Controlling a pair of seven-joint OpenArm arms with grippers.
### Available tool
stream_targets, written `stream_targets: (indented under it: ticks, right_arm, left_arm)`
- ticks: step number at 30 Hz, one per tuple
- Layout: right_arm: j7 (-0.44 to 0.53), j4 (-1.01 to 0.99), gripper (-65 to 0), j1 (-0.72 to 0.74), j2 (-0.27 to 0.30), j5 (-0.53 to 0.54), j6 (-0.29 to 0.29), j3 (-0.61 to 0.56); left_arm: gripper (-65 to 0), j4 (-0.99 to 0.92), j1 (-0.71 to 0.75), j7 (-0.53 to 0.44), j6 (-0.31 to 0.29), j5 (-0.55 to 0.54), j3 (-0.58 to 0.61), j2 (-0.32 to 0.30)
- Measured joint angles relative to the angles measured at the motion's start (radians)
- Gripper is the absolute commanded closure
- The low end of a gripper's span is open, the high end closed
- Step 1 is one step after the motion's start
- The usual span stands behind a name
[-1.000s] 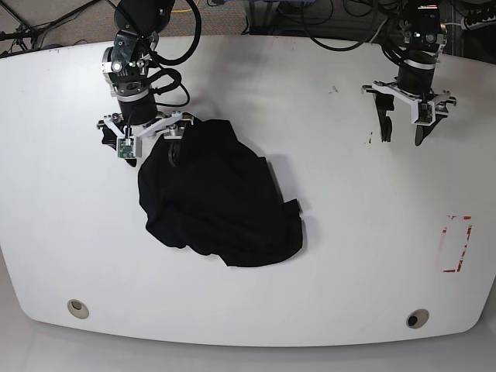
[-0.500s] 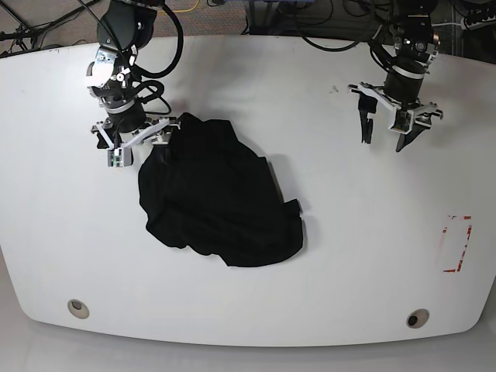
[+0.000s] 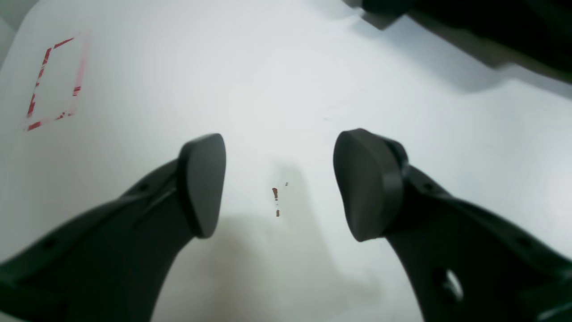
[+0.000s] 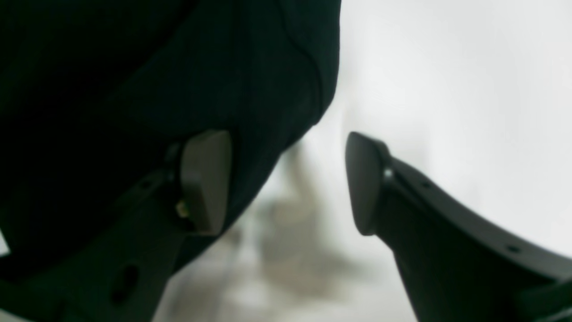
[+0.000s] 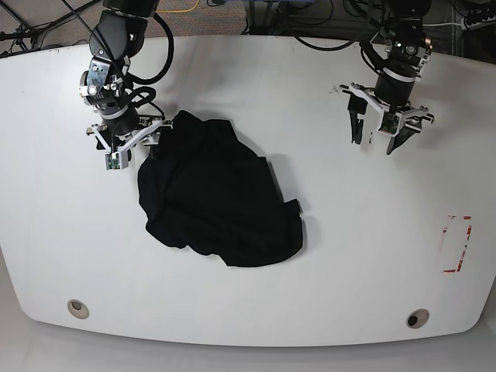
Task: Fold the T-shirt properly
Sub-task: 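Hold the T-shirt edge with the right gripper, lower the left gripper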
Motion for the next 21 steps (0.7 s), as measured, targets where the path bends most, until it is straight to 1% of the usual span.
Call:
stream_targets:
  ticks: [4, 6, 9, 10, 12, 15, 18, 20, 21]
  right_arm:
    - [0.004, -0.026, -42.5, -0.001, 0.011, -0.006, 0.002, 0.013]
    - [0.005, -0.04, -44.8, 0.003, 0.016, -0.007, 0.003, 0.02]
    - [0.016, -0.095, -44.9, 0.039, 0.021, 0.005, 0.012, 0.057]
    - [0.013, -0.108, -44.9, 0.051, 0.025, -0.002, 0.003, 0.062]
    - [0.016, -0.12, -44.9, 0.068, 0.034, -0.01, 0.003, 0.067]
    - [0.034, -0.123, -44.9, 0.084, 0.039, -0.003, 0.024, 0.067]
    - [0.028, -0.132, -46.0, 0.104, 0.033, -0.004, 0.038, 0.059]
    - [0.024, -0.141, -46.1, 0.114, 0.031, -0.008, 0.061, 0.04]
    - [0.024, -0.147, -46.1, 0.119, 0.032, -0.006, 0.083, 0.03]
  left_arm:
    - [-39.0, 0.0, 0.008, 0.002, 0.01, -0.004, -0.013, -0.006]
    - [-38.8, 0.0, 0.01, 0.004, 0.009, -0.014, -0.014, -0.008]
    - [-38.8, 0.004, 0.024, 0.004, -0.015, -0.05, -0.037, -0.01]
    - [-38.7, 0.007, 0.031, 0.003, -0.017, -0.055, -0.041, -0.011]
    - [-38.6, 0.008, 0.04, 0.008, -0.009, -0.051, -0.05, -0.013]
    - [-38.4, 0.008, 0.048, 0.019, -0.002, -0.05, -0.051, -0.012]
    - [-38.3, 0.008, 0.045, 0.018, -0.003, -0.048, -0.04, -0.011]
    - [-38.3, 0.008, 0.04, 0.01, -0.01, -0.047, -0.035, -0.008]
    - [-38.4, 0.008, 0.039, 0.01, -0.011, -0.044, -0.034, -0.007]
